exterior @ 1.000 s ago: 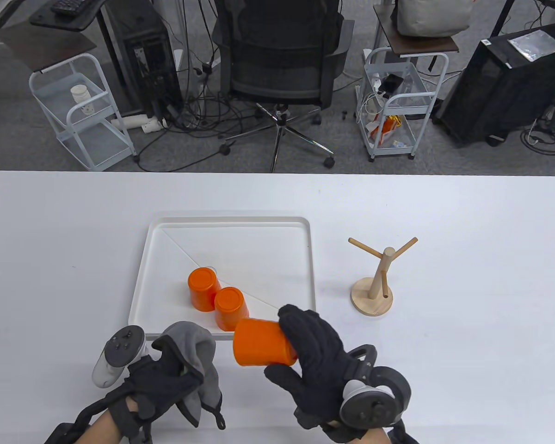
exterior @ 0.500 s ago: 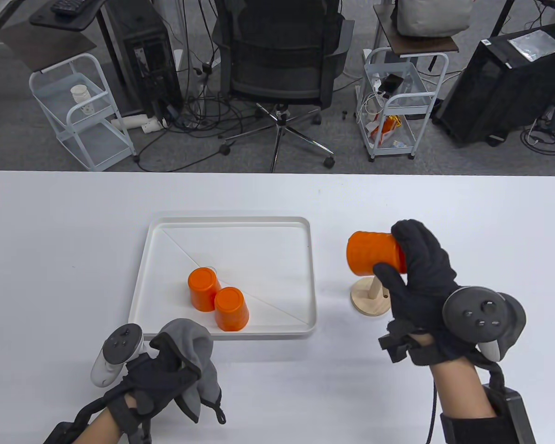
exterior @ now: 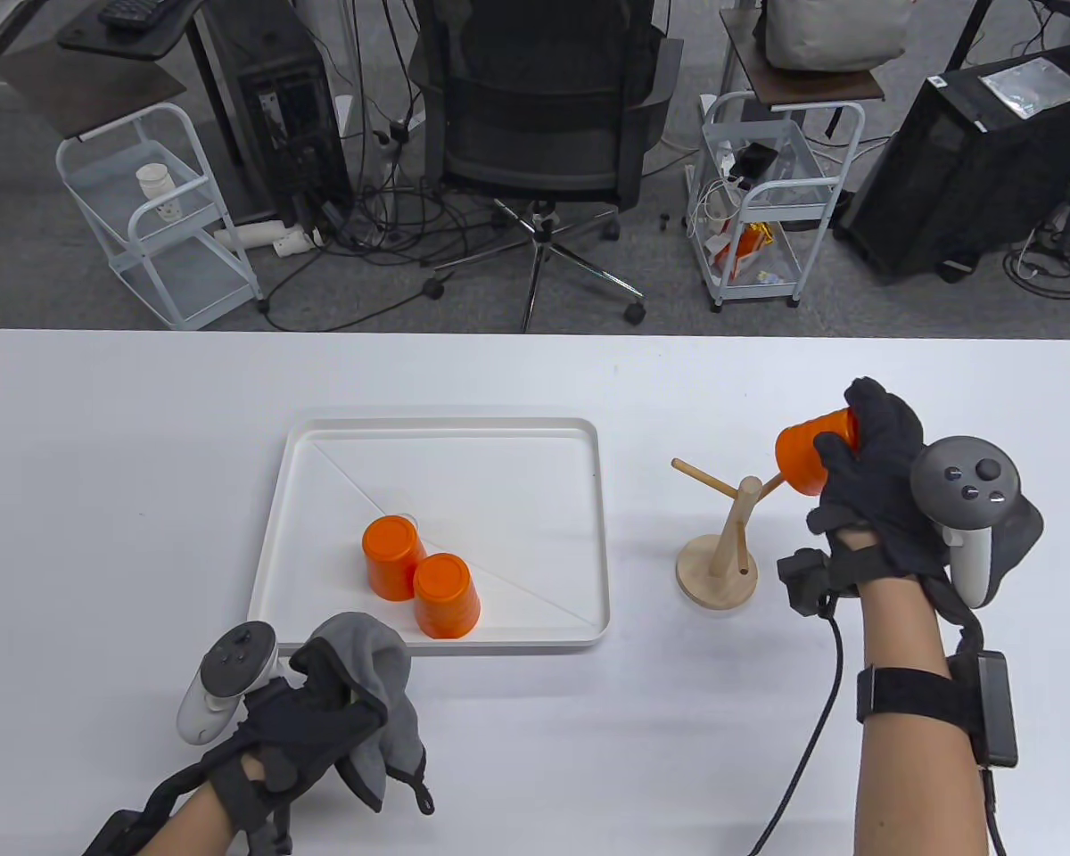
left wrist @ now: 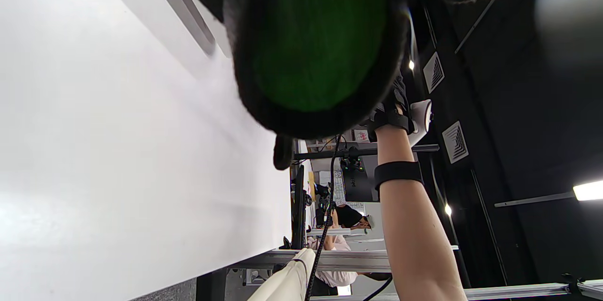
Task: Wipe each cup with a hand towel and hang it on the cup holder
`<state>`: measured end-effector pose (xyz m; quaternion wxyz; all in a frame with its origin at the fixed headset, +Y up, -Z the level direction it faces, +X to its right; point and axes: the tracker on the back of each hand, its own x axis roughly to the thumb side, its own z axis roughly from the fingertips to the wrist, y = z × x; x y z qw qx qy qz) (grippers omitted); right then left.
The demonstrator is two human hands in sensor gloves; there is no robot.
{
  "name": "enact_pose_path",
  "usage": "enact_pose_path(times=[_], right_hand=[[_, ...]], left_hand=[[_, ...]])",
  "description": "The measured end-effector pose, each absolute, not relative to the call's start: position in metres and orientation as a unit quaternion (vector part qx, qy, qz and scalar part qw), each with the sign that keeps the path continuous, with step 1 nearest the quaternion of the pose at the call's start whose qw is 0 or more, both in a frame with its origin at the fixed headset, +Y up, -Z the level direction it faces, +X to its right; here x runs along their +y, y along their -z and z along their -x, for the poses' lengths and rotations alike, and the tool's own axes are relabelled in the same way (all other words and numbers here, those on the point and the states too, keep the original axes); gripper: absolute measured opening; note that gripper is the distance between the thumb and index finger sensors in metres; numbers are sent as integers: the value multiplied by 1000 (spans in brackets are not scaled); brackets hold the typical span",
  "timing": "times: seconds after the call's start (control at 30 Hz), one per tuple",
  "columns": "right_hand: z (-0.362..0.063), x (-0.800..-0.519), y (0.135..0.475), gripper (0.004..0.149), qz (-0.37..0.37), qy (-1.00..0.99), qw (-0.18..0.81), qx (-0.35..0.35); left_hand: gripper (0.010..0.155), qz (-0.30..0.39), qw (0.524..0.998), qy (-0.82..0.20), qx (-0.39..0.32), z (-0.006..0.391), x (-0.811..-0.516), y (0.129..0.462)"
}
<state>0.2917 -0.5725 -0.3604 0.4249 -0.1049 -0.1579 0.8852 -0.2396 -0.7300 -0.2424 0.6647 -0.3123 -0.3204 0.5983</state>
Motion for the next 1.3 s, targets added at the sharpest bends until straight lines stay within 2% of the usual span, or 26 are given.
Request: enact_pose_path(times=[0.23, 0.6, 1.3], right_hand=[[-296, -596, 374, 64, 140, -878, 436, -135], [-298, -623, 379, 61, 150, -880, 435, -120], [-293, -632, 381, 59, 152, -872, 453, -106]], left_hand=[[90, 315, 662, -600, -320, 240, -730, 243], [90, 320, 660, -602, -316, 239, -731, 243], [90, 319, 659, -604, -315, 239, -733, 245]])
